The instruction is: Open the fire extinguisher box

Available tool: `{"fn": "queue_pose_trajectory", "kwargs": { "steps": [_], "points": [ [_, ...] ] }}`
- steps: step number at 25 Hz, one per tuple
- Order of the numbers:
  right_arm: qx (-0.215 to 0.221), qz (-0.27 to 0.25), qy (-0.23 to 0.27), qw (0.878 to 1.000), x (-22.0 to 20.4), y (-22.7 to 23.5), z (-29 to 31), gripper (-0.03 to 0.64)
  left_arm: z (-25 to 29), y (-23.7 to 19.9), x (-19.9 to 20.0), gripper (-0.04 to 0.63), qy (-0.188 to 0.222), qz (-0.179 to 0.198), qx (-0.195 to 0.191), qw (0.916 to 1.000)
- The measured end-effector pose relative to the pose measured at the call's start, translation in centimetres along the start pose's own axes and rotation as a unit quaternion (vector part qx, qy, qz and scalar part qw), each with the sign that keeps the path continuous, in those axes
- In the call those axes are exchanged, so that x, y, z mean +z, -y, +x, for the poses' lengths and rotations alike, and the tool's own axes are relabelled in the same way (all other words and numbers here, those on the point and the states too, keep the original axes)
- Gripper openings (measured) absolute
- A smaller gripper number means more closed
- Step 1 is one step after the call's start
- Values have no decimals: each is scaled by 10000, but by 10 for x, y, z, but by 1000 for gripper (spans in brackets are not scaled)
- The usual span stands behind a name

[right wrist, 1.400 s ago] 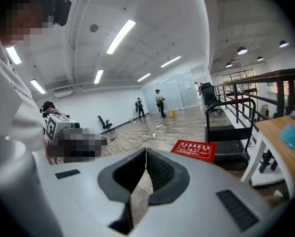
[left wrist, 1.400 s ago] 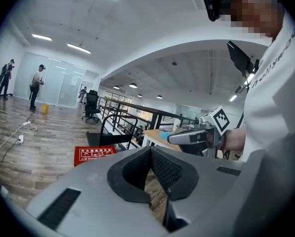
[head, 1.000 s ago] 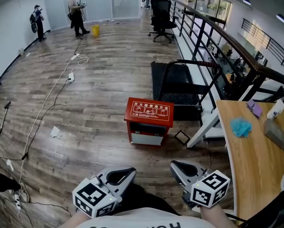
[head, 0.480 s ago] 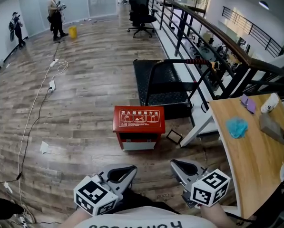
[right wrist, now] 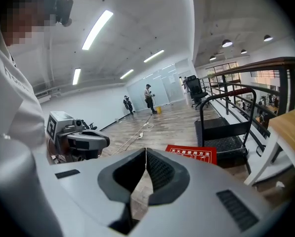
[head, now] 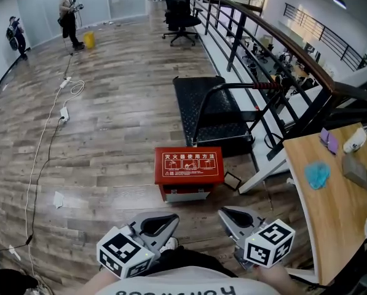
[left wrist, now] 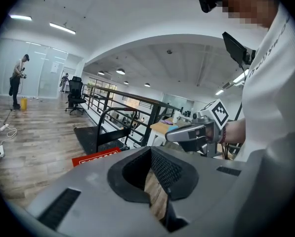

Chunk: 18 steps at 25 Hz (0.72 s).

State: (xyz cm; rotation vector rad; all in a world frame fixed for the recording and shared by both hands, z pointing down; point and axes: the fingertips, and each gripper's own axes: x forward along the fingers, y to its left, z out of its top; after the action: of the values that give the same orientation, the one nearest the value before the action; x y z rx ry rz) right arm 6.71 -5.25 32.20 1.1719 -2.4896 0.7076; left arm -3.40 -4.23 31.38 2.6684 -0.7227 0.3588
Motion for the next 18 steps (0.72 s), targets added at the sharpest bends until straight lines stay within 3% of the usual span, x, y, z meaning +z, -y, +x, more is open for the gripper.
{"fn": "queue_pose_trajectory", "kwargs": {
  "steps": [10,18],
  "points": [
    [-115,42,-12,9999,20,6,65,11,0,-74,9,6,-75,-139,-124,9998],
    [-371,236,-59,9990,15,21,79,11,21,-103,4,6,-162,-299,-345,9988]
  ]
}}
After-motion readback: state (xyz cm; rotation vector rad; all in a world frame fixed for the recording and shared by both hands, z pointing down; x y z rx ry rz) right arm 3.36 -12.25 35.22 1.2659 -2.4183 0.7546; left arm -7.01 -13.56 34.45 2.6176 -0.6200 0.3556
